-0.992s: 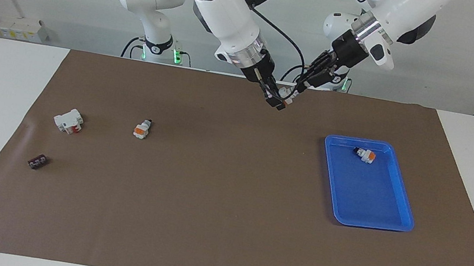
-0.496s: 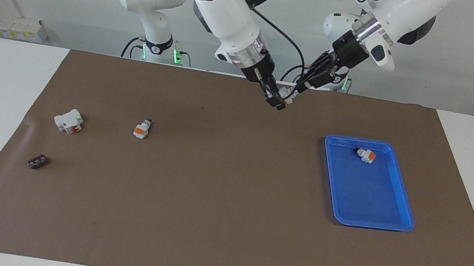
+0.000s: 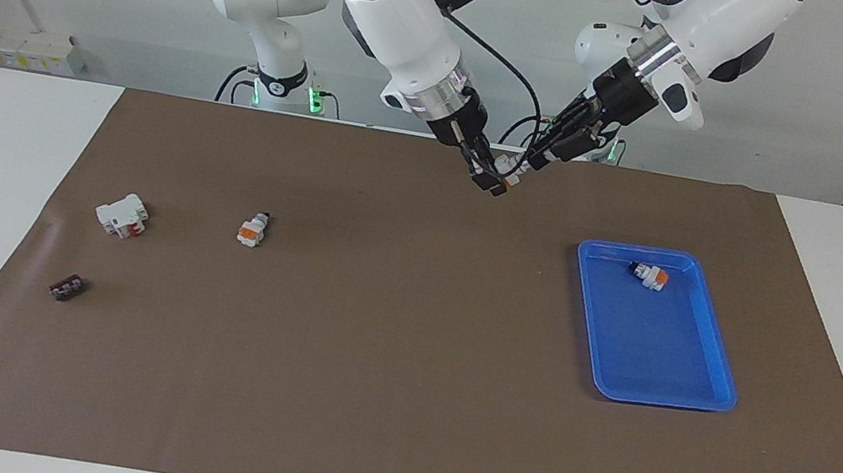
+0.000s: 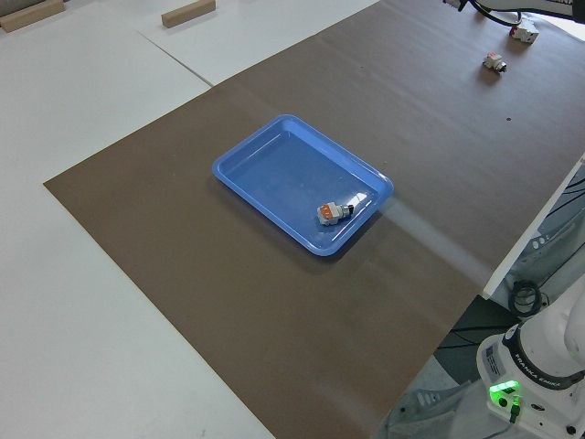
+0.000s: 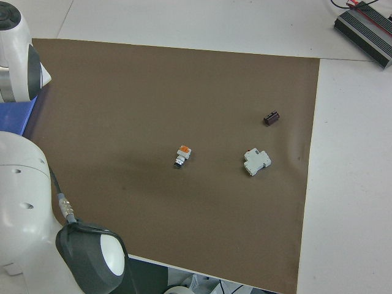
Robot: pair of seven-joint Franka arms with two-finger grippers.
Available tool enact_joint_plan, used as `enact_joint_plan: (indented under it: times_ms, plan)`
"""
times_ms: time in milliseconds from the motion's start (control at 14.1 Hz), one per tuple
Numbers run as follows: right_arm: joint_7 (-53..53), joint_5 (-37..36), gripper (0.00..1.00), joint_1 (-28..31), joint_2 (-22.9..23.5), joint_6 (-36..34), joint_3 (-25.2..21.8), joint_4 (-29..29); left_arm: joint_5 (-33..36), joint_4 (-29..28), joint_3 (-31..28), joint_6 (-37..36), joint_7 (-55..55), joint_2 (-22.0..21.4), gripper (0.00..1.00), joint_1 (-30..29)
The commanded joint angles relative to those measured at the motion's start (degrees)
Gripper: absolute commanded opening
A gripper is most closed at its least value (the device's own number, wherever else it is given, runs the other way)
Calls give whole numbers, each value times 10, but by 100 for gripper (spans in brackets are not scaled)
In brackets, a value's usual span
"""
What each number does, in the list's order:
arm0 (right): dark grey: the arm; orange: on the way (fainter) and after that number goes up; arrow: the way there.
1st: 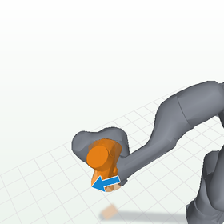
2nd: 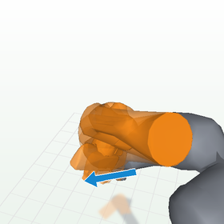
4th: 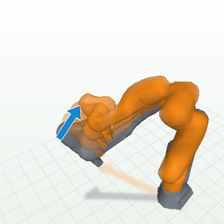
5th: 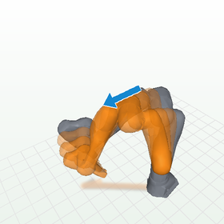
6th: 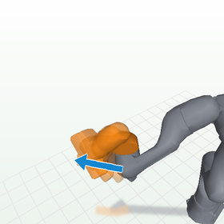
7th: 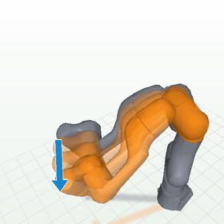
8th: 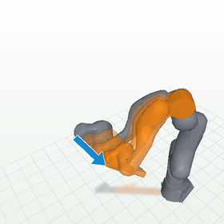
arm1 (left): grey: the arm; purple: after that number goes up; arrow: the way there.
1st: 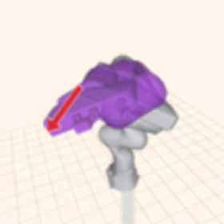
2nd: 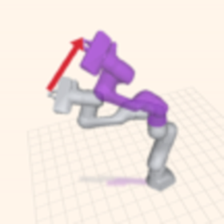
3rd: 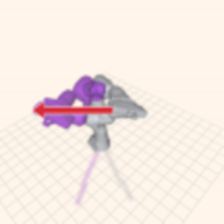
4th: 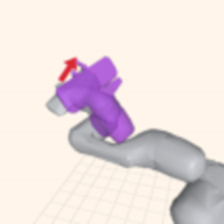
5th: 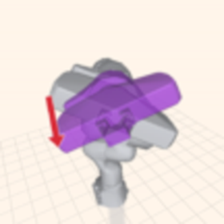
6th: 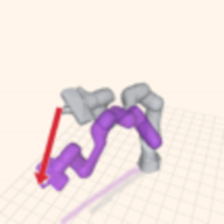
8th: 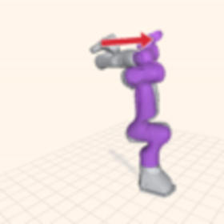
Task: Turn and place switch with both arms
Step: 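Close the left gripper on the switch tip held by the right gripper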
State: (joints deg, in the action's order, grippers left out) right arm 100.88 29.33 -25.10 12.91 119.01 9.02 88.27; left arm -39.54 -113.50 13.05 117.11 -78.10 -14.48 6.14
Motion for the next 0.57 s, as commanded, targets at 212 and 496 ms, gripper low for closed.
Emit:
enact_joint_plan:
  times_ms: [212, 496]
  plan:
    - [-16, 13, 0, 7, -2, -11, 1, -6, -8, -24, -3, 22, -2, -20, 23, 11]
    - [-16, 12, 0, 7, -2, -11, 1, -6, -8, -23, -3, 23, 0, -20, 0, 19]
